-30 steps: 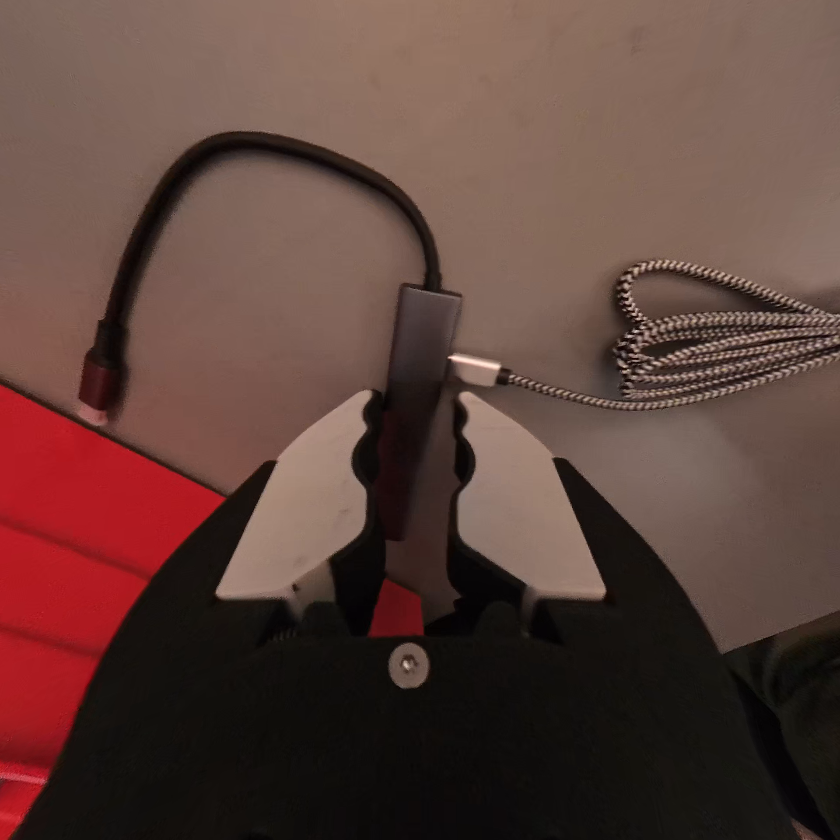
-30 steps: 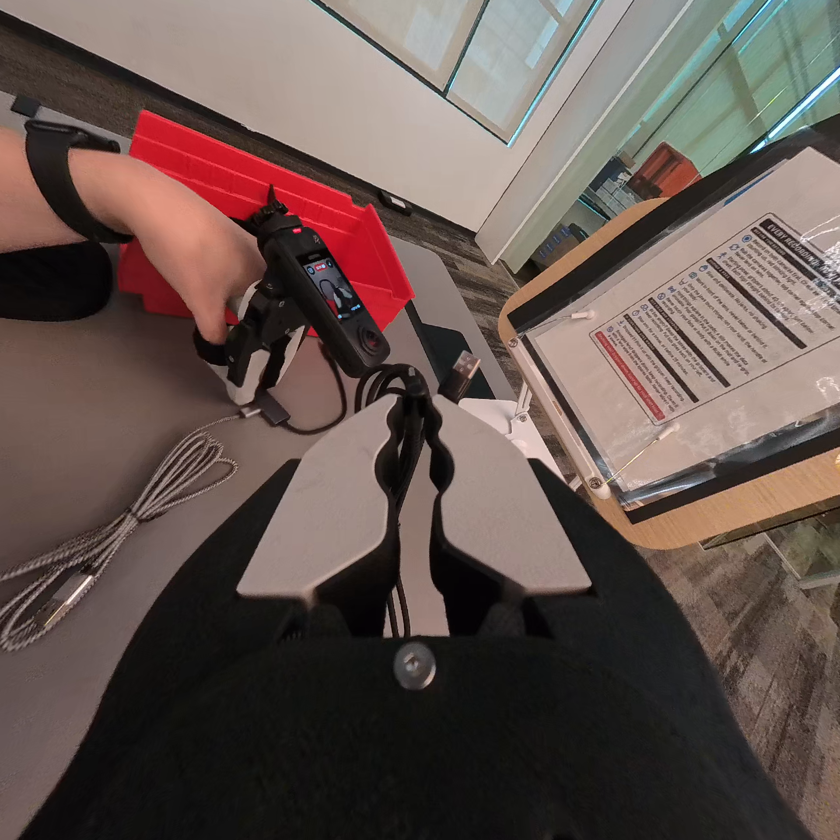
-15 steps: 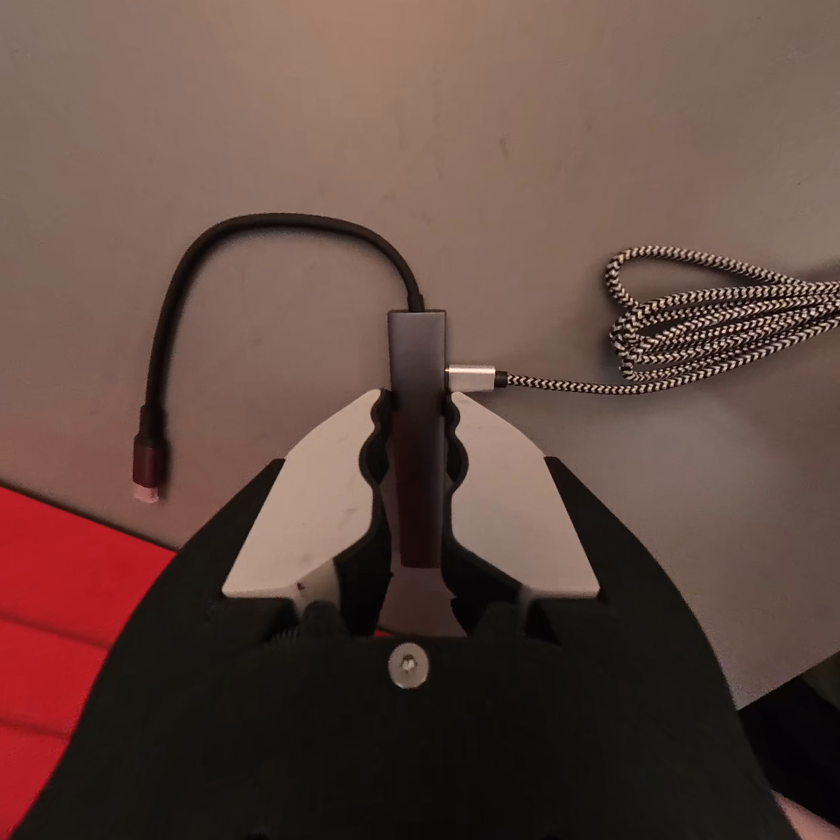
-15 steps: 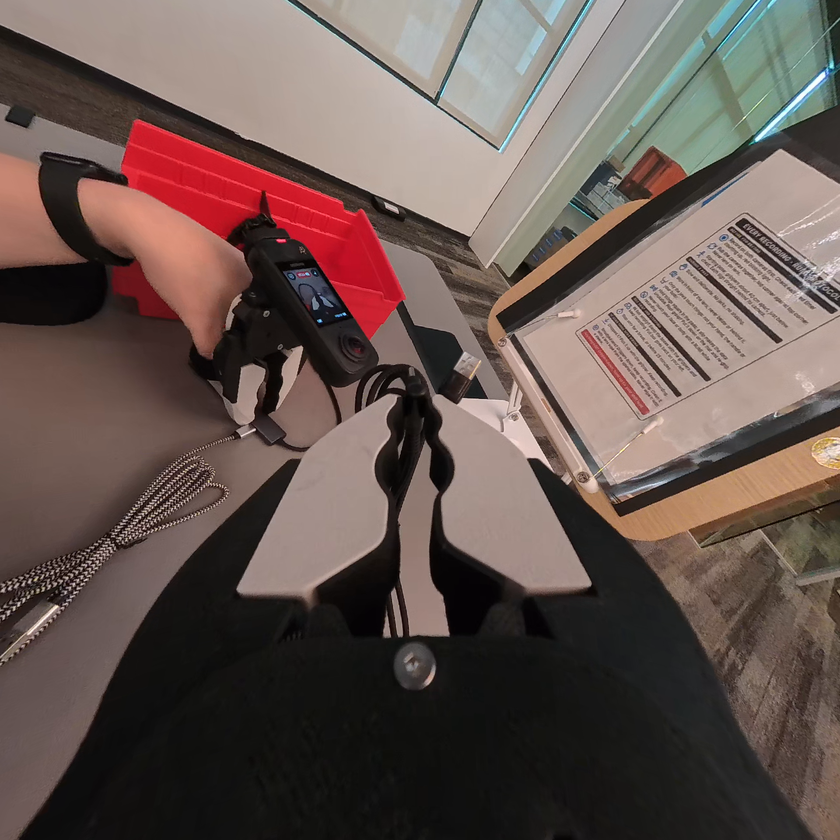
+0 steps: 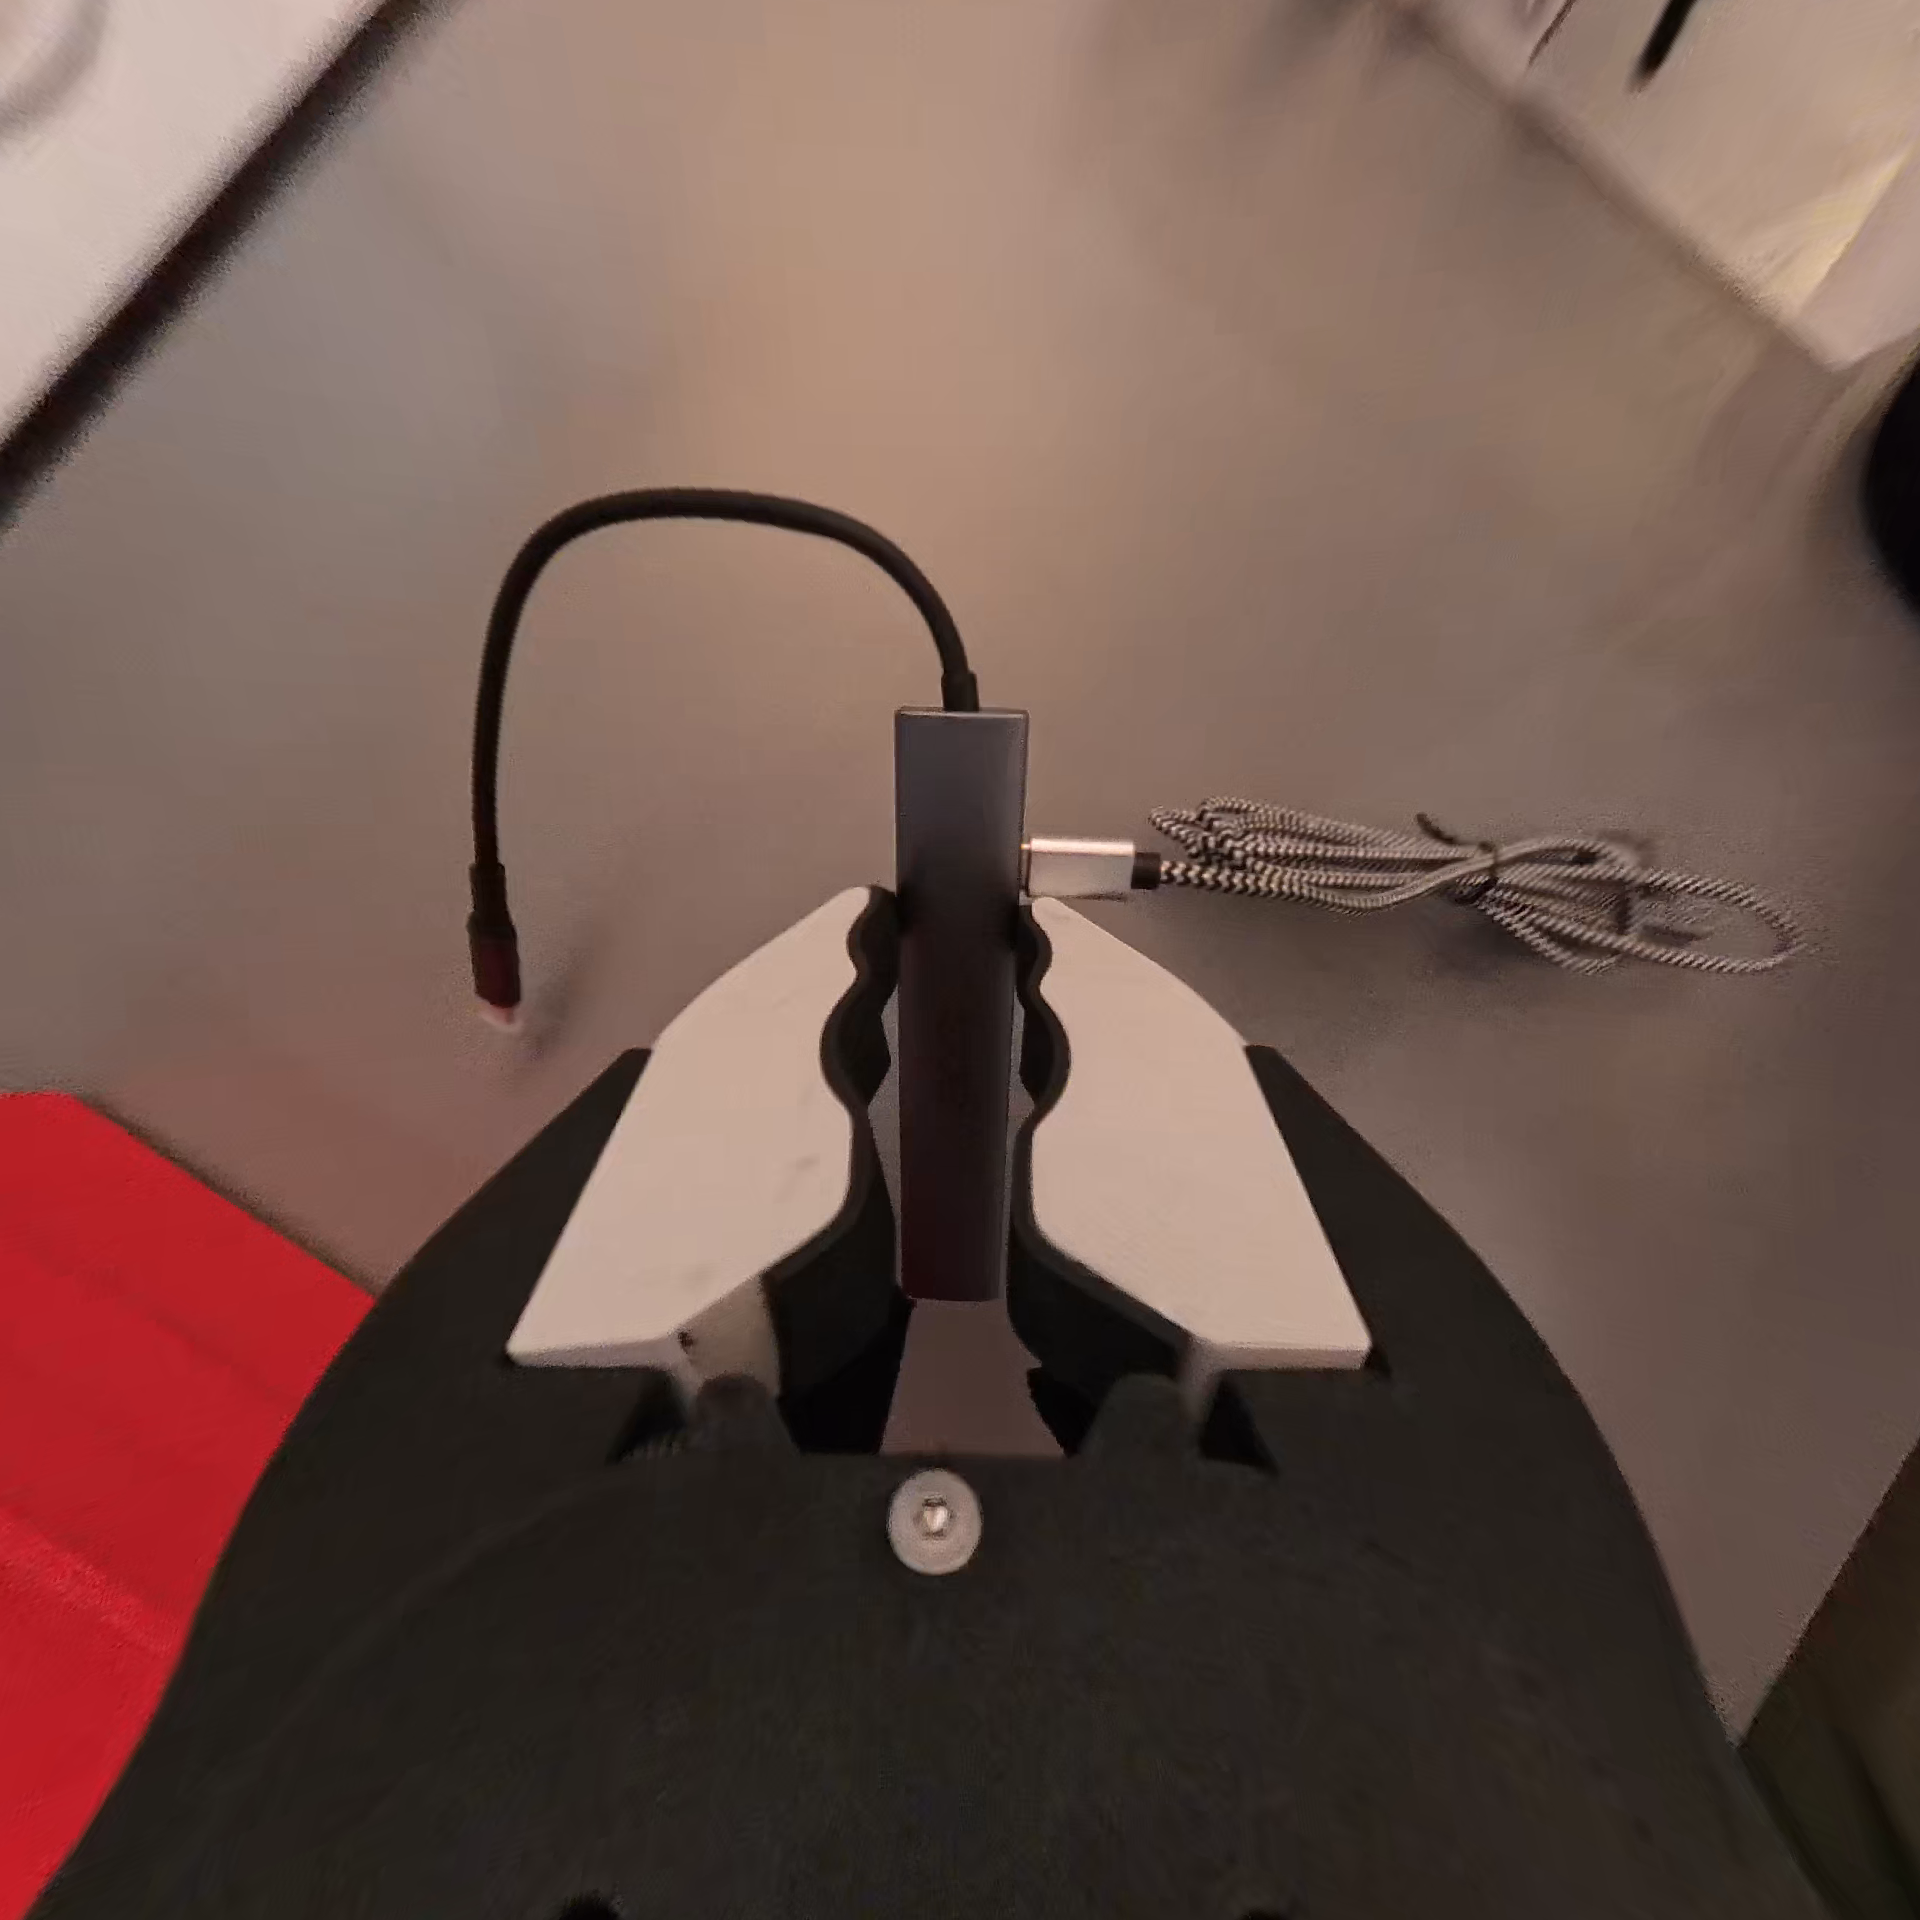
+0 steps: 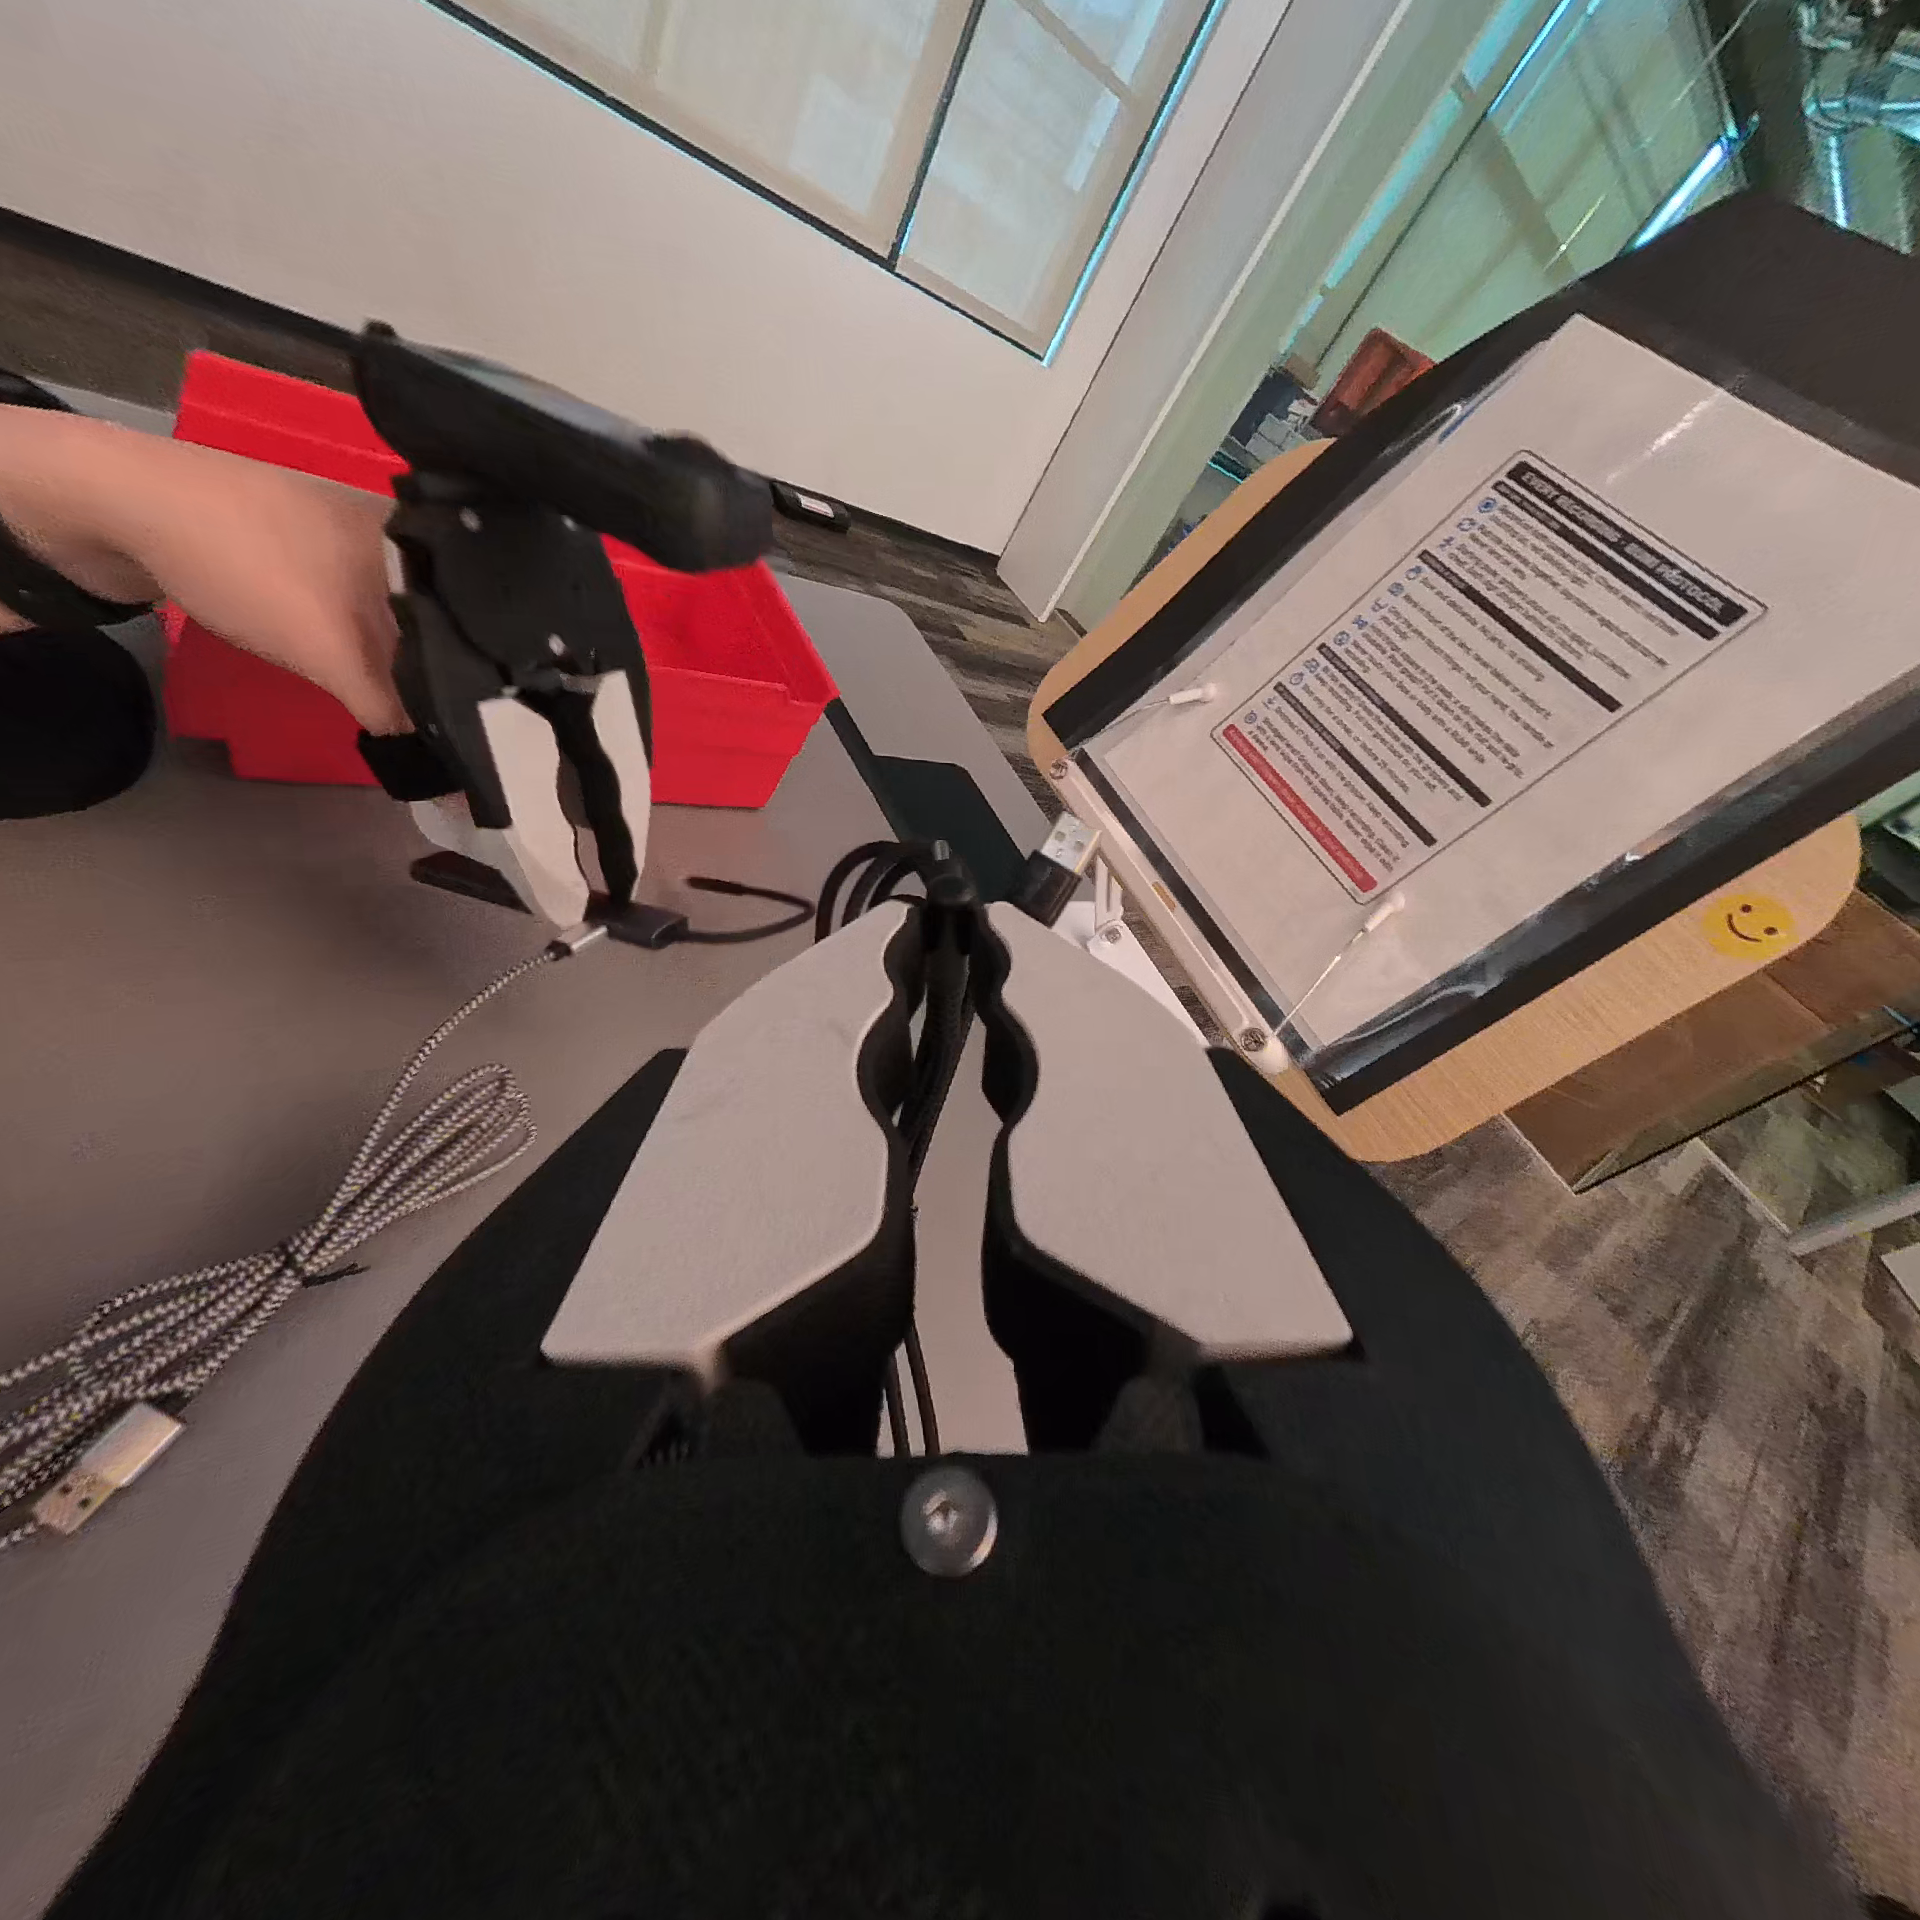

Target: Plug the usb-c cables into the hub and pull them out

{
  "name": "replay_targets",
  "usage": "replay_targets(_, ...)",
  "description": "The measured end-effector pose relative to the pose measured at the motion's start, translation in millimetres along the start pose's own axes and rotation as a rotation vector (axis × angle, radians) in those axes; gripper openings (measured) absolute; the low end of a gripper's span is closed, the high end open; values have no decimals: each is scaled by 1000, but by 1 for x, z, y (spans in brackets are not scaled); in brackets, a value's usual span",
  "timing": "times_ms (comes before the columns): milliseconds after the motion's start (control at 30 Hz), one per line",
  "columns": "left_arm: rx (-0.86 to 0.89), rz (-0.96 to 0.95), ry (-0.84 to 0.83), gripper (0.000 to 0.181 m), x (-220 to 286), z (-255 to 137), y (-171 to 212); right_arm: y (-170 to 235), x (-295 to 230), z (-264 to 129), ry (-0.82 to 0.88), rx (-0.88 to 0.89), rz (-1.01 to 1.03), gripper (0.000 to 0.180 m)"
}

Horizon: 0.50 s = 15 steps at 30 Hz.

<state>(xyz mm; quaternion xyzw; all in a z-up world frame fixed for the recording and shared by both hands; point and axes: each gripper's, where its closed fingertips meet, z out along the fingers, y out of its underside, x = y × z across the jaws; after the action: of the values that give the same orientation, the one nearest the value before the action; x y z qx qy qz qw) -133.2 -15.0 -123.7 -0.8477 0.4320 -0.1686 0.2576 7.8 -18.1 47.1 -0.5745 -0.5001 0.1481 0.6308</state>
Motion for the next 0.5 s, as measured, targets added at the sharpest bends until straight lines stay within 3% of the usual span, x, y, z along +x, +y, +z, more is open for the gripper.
replay_targets(167,273,2,3,21,7,-31,-42,-1,8,-5,33,8,28,8)
replay_targets(500,735,43,174,21,45,-101,-105,-13,6,1,46,77,126,8)
